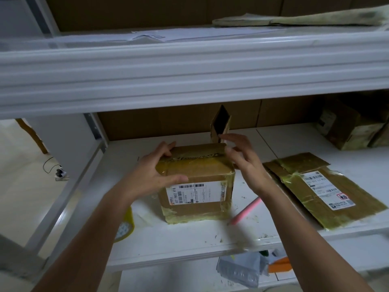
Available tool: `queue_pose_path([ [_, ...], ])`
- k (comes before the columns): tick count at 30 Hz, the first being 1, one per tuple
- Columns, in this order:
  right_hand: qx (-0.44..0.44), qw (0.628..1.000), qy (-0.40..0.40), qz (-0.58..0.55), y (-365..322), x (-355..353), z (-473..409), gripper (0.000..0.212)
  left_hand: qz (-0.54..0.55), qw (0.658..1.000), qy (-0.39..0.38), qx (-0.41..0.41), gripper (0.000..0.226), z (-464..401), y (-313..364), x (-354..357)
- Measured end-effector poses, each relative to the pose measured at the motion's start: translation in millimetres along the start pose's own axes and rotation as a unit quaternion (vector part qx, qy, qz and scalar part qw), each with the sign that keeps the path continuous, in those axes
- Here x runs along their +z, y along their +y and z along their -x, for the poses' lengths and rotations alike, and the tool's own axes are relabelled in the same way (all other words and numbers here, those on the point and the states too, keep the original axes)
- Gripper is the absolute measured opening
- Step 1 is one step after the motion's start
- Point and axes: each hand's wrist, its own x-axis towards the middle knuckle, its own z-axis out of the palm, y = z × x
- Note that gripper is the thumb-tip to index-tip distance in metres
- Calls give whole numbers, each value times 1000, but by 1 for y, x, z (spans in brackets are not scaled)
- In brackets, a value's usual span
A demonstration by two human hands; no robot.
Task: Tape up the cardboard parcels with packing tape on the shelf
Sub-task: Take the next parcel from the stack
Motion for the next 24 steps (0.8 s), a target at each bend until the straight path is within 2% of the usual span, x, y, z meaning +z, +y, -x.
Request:
queue_pose_path([
  [2, -12, 1000, -16, 11, -2, 6, 5, 29, 16, 1000, -5, 11, 68, 6, -3, -5],
  [7, -80, 997, 23, -7, -3, 27, 8, 32, 33, 997, 48, 46, 67, 20, -4, -15],
  [10, -41, 999, 0, -5, -1, 36, -1, 33, 16, 997, 69, 19, 64, 23, -8, -15],
  [14, 55, 998, -21, 34, -1, 34, -18, 35, -14, 996, 84, 12, 67, 11, -5, -9],
  [17, 40, 996, -1, 75, 0, 31, -22, 33, -11, 995, 94, 18, 70, 7, -6, -8],
  [20, 29, 999, -18, 28, 1, 33, -19, 29, 10, 993, 118, 19, 70, 9, -13, -7],
  [24, 13, 1000, 7, -6, 3, 36, -14, 30, 11, 992, 120, 35, 64, 7, -15, -6],
])
